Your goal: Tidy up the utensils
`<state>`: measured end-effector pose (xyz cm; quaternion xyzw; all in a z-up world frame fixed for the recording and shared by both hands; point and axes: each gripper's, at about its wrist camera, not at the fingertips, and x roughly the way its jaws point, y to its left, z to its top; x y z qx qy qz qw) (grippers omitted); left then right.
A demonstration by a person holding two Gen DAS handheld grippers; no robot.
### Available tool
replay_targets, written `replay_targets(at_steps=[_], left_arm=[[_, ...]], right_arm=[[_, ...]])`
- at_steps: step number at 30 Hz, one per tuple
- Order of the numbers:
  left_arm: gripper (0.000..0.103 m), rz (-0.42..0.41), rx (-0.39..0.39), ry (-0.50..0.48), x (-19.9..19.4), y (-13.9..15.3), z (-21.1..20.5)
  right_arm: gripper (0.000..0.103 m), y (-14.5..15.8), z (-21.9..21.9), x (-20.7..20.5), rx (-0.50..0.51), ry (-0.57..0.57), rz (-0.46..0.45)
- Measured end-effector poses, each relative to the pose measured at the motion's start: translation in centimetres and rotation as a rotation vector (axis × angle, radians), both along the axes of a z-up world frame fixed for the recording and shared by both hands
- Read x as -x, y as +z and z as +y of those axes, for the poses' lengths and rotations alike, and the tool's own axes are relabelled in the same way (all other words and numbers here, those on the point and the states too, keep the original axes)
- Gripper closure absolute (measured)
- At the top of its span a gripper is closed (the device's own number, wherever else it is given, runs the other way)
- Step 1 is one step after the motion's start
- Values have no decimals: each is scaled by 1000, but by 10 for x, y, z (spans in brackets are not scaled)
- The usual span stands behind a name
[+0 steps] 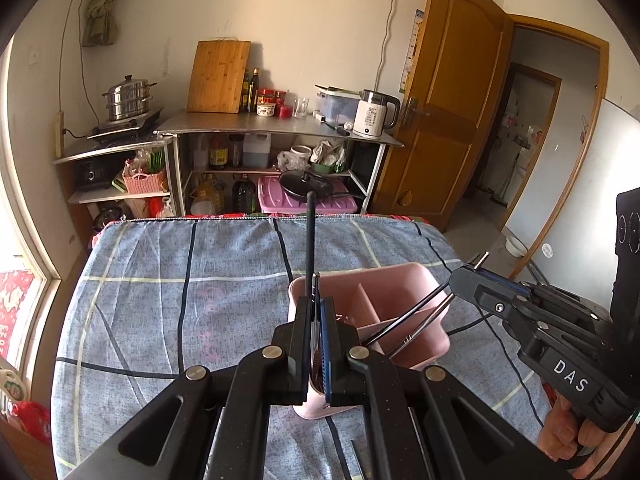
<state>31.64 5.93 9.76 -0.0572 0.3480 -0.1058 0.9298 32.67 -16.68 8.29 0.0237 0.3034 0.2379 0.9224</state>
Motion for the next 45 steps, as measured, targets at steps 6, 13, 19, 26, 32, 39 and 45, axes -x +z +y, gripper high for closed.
replay_targets(at_steps=[6, 13, 19, 26, 32, 39, 45], left_arm=[[99, -2, -1, -1, -2, -7, 3], [98, -17, -2, 24, 3, -3, 7], [97, -38, 6, 40, 17, 7, 13], [97, -71, 14, 42, 51, 14, 12], [97, -100, 6, 32, 93, 13, 4], [97, -123, 9, 17, 146, 5, -6], [96, -128, 12, 9, 184, -7, -12]], right_arm=[[99, -8, -1, -5, 13, 11, 20], [99, -9, -1, -5, 29, 16, 26], [96, -1, -7, 4, 22, 6, 8], [93, 11, -21, 35, 6, 11, -34], [90, 12, -36, 72, -12, 14, -63], [89, 1, -49, 118, -14, 8, -79], [77, -9, -62, 154, -22, -15, -90]])
